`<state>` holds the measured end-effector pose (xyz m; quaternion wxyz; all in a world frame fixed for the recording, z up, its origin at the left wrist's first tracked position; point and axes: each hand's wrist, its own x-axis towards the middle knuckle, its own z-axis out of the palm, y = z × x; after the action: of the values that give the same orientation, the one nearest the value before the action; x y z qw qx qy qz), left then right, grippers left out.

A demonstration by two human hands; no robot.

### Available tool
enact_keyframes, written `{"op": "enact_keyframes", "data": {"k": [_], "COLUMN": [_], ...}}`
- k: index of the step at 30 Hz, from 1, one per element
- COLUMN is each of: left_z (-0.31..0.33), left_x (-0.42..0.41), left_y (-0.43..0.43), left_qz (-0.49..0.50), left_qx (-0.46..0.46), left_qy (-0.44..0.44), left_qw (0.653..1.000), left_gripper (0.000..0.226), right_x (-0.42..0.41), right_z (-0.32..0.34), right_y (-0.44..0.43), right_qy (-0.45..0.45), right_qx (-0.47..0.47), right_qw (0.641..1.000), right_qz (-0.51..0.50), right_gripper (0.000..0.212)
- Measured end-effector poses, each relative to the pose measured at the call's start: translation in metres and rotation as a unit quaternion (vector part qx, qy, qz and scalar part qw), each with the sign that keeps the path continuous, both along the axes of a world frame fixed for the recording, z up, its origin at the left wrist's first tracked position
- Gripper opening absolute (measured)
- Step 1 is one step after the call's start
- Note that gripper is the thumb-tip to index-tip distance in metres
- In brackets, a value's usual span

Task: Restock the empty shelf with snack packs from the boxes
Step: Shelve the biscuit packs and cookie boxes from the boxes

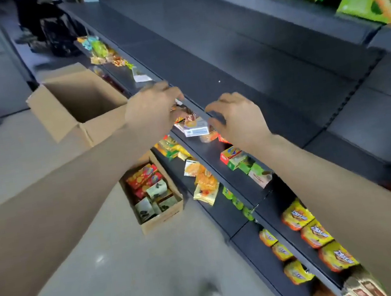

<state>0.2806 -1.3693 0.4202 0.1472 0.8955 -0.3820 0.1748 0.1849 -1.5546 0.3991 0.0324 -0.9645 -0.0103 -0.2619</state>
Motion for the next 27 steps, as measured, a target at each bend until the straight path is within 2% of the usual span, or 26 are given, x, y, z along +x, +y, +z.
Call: {"op": "enact_keyframes", "data": {"k": [6,15,20,27], "left_z": [-0.07,-0.182,-0.246,-0.374], "left_x": [0.081,0.205,0.262,0.308], "left_y": [0.03,0.026,0.03,0.046], "left_qz": [0.058,0.142,0.18,0.23], "left_qx": [0.045,0.028,0.013,0.002], "left_qy": [0.046,0.212,0.295,0.426], "left_qw": [0.996,0.966,0.938,0.875], "left_gripper": [0.03,0.023,0.027,0.031], "right_x": [0.098,0.241,0.302,0.344], "right_z": [-0.073,-0.193,-0.259,-0.374], "right_y": [0.021,0.017,0.012,0.012], "right_qy": [0.061,0.151,0.225,0.298], "right_qx": [0.027,0.057,0.082,0.139], "right_qw": [0.997,0.982,0.966,0.942], "right_qz": [0.041,0.093,0.099,0.072], "right_gripper": [0.019,0.03,0.044,0.041]}}
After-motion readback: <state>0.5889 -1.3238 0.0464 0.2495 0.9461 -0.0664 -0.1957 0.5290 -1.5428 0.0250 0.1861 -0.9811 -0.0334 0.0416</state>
